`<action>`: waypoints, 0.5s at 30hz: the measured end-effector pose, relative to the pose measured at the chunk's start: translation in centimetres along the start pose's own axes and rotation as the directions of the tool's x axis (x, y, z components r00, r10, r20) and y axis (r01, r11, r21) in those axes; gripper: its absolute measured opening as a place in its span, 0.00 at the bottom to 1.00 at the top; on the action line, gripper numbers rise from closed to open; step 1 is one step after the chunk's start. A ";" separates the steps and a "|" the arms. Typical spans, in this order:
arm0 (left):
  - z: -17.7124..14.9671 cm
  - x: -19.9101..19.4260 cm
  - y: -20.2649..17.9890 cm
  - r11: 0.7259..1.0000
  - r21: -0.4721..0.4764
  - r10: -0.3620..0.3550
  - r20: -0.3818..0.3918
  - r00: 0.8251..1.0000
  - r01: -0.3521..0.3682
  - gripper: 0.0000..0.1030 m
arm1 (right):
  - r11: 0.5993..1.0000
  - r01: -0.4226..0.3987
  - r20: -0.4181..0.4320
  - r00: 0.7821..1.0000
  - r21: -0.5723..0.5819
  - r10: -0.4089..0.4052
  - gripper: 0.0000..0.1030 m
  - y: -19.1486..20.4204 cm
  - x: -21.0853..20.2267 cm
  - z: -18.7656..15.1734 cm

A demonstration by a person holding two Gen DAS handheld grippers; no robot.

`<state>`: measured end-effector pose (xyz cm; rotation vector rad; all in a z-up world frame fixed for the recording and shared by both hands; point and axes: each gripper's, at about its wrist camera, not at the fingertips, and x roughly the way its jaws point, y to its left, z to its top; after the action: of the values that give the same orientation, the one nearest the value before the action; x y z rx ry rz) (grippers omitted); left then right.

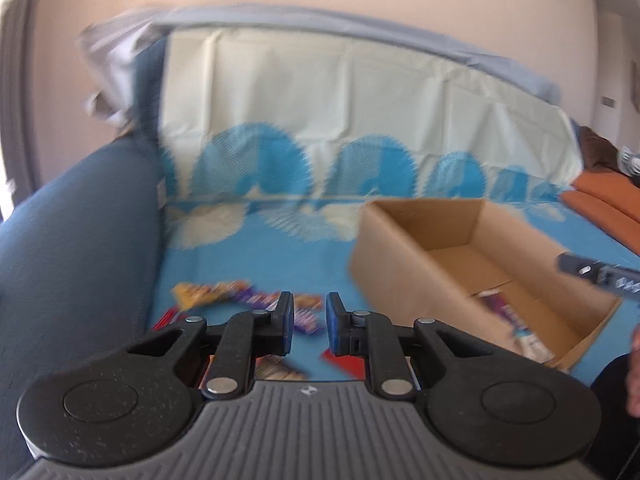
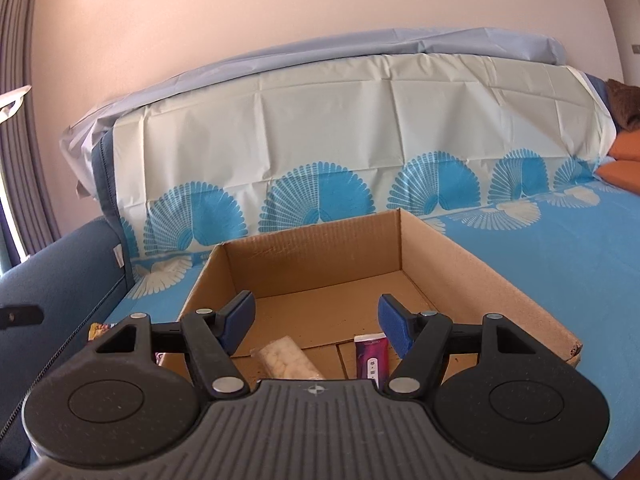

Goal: Organize snacks
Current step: 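Move both tools back toward the snack pile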

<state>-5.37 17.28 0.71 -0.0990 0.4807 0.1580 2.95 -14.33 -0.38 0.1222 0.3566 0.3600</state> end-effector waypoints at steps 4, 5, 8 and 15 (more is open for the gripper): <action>-3.6 -0.6 4.8 0.979 -0.195 0.053 -0.038 0.998 -0.059 0.18 | 0.998 -0.020 0.034 0.999 -0.056 0.022 0.67 1.5 -0.9 -0.4; -3.6 -1.3 5.5 0.971 -0.232 0.065 -0.005 0.998 -0.064 0.18 | 0.997 -0.030 0.044 0.998 -0.075 0.033 0.67 1.9 -1.1 -0.6; -3.5 -2.5 6.4 0.946 -0.298 0.150 0.056 0.987 -0.127 0.18 | 0.989 -0.060 0.065 0.995 -0.135 0.070 0.67 3.3 -1.6 -0.9; -3.0 -2.2 6.6 0.946 -0.290 0.162 0.038 0.986 -0.144 0.18 | 0.950 -0.184 0.073 0.975 -0.251 0.208 0.66 7.2 -2.8 -1.0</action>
<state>-9.78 23.08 -1.27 -0.3409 0.4015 0.3827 -2.19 -8.61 0.83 -0.0660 0.2004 0.5898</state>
